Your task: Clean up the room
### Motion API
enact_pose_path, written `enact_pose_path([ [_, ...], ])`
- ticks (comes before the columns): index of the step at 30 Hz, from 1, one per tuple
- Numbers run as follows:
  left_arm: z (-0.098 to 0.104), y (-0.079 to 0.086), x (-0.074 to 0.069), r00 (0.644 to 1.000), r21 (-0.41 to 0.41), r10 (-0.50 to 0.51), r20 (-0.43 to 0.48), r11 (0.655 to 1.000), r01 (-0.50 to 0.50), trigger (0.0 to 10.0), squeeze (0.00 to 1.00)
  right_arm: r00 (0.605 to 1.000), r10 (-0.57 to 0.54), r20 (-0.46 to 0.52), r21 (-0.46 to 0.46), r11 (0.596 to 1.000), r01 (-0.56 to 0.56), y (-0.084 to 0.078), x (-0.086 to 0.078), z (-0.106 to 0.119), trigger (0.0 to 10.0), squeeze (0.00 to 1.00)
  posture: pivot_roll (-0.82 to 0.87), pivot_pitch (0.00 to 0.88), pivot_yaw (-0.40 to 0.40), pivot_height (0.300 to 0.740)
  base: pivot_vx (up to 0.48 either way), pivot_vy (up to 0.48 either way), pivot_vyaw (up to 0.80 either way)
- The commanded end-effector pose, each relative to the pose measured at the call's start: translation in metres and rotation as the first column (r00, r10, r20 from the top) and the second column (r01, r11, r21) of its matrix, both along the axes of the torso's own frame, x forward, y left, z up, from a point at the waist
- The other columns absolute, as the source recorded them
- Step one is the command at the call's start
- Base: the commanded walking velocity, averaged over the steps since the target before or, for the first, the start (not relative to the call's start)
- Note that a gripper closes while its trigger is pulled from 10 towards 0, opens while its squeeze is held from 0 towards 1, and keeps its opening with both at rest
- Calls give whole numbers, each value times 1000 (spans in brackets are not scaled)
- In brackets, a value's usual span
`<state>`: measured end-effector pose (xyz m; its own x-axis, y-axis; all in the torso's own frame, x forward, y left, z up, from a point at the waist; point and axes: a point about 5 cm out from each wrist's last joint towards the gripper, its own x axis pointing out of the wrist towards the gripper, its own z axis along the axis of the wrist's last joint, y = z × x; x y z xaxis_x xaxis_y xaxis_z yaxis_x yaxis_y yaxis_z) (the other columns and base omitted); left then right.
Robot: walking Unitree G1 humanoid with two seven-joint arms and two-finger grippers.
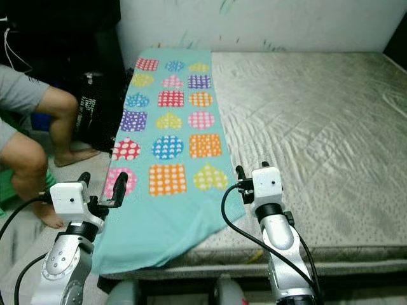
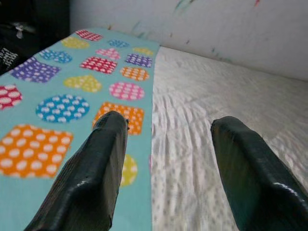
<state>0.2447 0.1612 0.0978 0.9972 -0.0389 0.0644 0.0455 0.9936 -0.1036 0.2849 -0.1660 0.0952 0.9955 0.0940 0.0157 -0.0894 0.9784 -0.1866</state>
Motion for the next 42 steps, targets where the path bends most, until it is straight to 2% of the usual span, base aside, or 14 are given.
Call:
enact_pose_path([
  [1, 1, 1, 0, 1000, 11, 10, 5, 1000, -10, 10000, 0, 1000, 11, 0, -10, 1000, -11, 0, -1, 0, 10000, 0, 24, 87, 11, 608, 0, 0, 0],
  [15, 1, 2, 0, 999, -1, 37, 7, 999, -37, 10000, 0, 999, 51, -7, -24, 998, -51, 4, 0, -1, 10000, 0, 26, 90, 6, 608, 0, 0, 0],
  [22, 1, 3, 1, 999, -2, 47, 4, 999, -47, 10000, 0, 995, 94, -19, -19, 995, -95, 8, -1, -3, 10000, 0, 26, 93, 6, 568, 0, 0, 0],
  [28, 0, 4, 0, 998, 4, 56, -6, 998, -56, 10000, 0, 990, 137, -23, -40, 990, -137, 14, -2, -4, 10000, 0, 24, 98, 9, 568, 0, 0, 0],
  [38, 1, 7, 1, 998, 12, 68, -2, 998, -68, 10000, 0, 989, 142, -39, -31, 989, -144, 13, 1, -6, 10000, 0, 38, 90, 4, 568, 0, 0, 0],
  [42, 1, 8, 1, 997, 16, 74, -2, 997, -74, 10000, 0, 983, 178, -36, -65, 981, -180, 16, 2, -5, 10000, 0, 42, 92, 1, 568, 0, 0, 400],
])
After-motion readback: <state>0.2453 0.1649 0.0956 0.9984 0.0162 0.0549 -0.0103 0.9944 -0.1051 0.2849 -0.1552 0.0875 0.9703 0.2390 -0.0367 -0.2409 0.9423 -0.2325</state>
